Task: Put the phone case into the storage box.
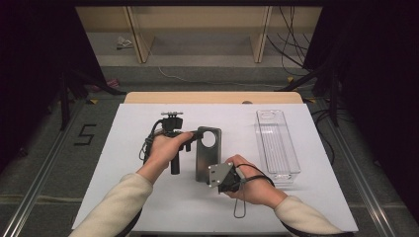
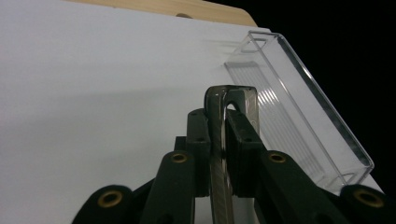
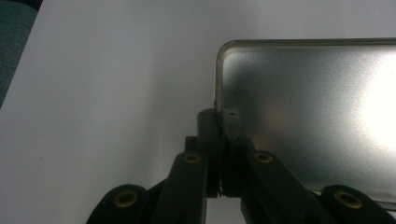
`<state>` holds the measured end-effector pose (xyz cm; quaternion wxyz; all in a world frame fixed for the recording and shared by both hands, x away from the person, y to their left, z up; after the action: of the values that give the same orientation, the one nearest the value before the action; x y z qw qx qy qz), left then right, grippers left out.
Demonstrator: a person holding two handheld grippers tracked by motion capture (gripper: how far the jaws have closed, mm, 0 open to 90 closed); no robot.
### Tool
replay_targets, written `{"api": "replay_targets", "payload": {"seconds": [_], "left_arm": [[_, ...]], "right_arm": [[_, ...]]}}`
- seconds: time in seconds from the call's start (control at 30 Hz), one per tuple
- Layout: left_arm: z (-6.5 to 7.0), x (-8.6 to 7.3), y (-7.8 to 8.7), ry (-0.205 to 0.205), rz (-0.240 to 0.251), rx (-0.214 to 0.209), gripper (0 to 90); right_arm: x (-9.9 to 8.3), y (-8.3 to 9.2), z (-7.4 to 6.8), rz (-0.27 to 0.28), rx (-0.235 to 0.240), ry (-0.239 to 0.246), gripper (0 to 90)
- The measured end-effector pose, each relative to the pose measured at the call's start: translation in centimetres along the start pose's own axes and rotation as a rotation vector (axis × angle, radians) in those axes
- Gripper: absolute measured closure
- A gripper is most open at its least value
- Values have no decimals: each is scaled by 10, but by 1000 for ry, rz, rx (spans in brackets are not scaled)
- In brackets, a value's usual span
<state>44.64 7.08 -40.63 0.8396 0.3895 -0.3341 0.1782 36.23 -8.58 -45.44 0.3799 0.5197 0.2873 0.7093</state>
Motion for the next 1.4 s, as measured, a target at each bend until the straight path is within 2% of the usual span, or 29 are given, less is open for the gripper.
{"api": "replay_targets", "payload": {"seconds": [0.13, 0.17, 0.27, 0.3, 0.33, 0.43, 0.5, 0.67, 0.9, 1.1, 1.4], "left_arm": [[8, -1, 4, -48, 38, -9, 815], [8, -1, 5, -60, 45, -11, 817], [10, -1, 9, -102, 76, -30, 817], [10, -1, 11, -125, 92, -26, 817], [10, -1, 12, -133, 101, -26, 818], [8, -3, 17, -163, 129, -32, 818], [6, -4, 19, -195, 142, -33, 818], [-1, -8, 26, -226, 188, -35, 817], [-10, -14, 39, -247, 252, -46, 817], [-14, -22, 49, -283, 293, -60, 817], [-19, -32, 61, -304, 334, -81, 816]], "right_arm": [[0, -2, 1, -7, -15, 3, 891], [0, -2, 0, -7, -5, -6, 887], [0, -2, 2, 21, -12, -23, 840], [0, -1, 2, 27, -14, -50, 798], [0, 0, 5, 48, -28, -62, 766], [0, 3, 8, 95, -37, -134, 688], [0, 5, 10, 121, -38, -164, 642], [1, 11, 15, 203, -54, -267, 538], [-2, 18, 24, 296, -58, -388, 455], [-6, 18, 28, 326, -70, -444, 392], [-12, 20, 34, 374, -89, -531, 349]]}}
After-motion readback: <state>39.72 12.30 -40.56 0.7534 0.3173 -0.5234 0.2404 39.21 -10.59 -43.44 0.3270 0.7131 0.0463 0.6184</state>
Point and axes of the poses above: each handheld gripper's, and its own axes: y roughly backward along the jaws, x roughly out of its top, z roughly to its right, the point moved 3 cm from there along -y, roughly forward along the jaws, and after that the axes turned 2 degrees about -y, right-handed, at the moved point
